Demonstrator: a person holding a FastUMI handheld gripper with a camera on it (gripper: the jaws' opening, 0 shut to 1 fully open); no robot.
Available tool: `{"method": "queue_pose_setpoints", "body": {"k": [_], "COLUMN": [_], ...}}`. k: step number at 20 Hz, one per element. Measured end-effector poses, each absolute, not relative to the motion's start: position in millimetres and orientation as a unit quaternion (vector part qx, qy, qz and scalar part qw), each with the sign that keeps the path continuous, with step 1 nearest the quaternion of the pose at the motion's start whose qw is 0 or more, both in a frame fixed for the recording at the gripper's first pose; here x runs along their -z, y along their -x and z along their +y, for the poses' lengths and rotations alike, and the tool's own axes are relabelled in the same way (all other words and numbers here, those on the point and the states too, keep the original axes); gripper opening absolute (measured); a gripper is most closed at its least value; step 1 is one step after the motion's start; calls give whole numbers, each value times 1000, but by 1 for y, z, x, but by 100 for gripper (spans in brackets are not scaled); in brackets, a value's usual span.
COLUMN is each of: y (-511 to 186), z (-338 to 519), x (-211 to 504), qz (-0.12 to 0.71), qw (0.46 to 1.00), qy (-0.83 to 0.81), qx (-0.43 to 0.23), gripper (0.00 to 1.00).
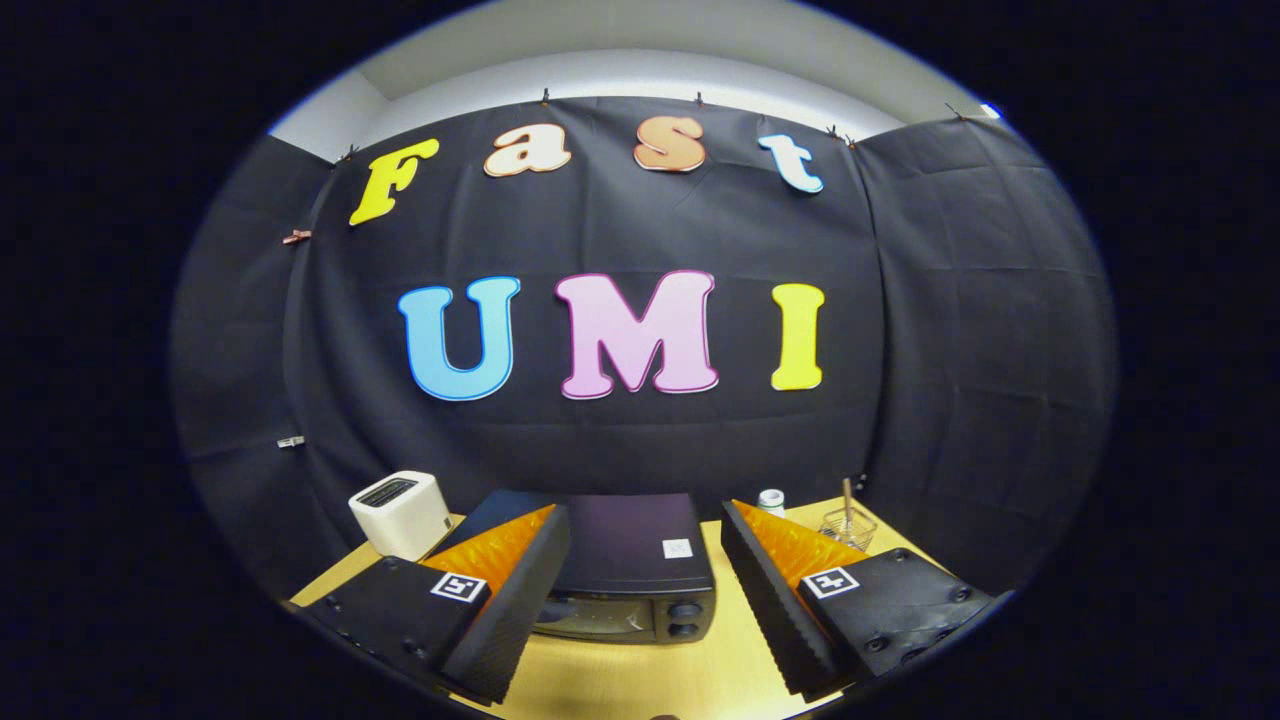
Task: Open the toaster oven, put the food inside, and close the toaster oven door.
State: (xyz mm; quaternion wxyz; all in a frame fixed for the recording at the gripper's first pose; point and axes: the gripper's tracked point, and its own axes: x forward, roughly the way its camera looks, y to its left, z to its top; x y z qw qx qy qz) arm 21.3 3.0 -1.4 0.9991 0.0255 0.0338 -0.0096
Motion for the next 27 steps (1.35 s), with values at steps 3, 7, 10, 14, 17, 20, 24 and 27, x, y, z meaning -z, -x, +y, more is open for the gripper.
{"method": "queue_pose_setpoints", "body": {"k": [3, 7, 10, 14, 17, 20, 24, 27], "y": [6, 44, 63, 68, 66, 62, 60, 57], "z": [-33, -73, -87, -85, -76, -62, -47, -40], "x": [-15, -15, -9, -6, -16, -24, -30, -34], "qz": [13, 12, 24, 31, 22, 12, 5, 4], "qw": [999, 998, 997, 997, 998, 999, 1000, 1000], "qy": [-14, 3, 5, -5, -13, -16, -11, -11], "qx": [32, 60, 71, 68, 57, 42, 26, 20], "gripper": [99, 98, 99, 99, 99, 99, 99, 99]}}
